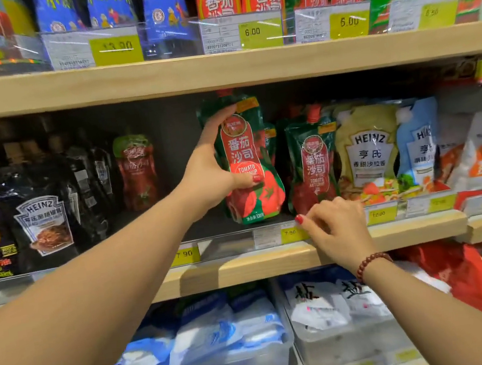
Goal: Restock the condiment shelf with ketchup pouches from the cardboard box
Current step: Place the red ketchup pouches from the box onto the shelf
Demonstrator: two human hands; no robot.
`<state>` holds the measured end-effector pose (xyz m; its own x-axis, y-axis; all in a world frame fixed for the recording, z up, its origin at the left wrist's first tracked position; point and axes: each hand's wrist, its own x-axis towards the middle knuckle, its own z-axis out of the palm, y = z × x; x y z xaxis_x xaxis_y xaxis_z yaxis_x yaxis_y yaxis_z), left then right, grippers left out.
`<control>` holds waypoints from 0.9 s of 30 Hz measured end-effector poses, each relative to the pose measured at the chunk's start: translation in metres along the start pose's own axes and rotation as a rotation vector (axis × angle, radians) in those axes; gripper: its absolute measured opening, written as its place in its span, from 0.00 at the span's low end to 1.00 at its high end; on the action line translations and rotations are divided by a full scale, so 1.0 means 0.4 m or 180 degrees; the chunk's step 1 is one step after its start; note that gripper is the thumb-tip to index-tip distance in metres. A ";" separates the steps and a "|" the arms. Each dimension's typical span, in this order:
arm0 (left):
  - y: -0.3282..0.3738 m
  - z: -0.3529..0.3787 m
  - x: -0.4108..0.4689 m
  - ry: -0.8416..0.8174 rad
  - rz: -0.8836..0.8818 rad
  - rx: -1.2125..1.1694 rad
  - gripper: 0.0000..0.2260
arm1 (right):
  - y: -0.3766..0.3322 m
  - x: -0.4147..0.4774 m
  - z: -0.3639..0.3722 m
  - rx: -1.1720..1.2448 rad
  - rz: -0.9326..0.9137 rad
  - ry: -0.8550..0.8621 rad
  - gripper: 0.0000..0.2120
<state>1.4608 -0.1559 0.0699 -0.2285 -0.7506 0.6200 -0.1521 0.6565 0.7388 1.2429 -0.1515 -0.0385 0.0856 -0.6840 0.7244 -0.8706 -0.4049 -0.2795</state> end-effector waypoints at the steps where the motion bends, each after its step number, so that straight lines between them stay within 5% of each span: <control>1: -0.009 0.008 0.008 0.0053 0.0046 0.0020 0.44 | 0.001 -0.003 0.002 -0.0064 -0.0032 0.0021 0.20; 13: -0.131 0.060 -0.008 -0.0212 -0.0272 0.0337 0.47 | 0.000 -0.011 0.015 -0.0252 -0.0032 0.0046 0.20; 27: -0.120 0.096 -0.037 -0.0268 -0.0526 0.1994 0.56 | 0.002 -0.018 0.022 -0.0200 -0.0012 0.0062 0.20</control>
<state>1.4344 -0.1733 0.0152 -0.2249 -0.8537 0.4698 -0.7175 0.4713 0.5129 1.2459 -0.1523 -0.0494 0.0799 -0.6704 0.7376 -0.8991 -0.3680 -0.2371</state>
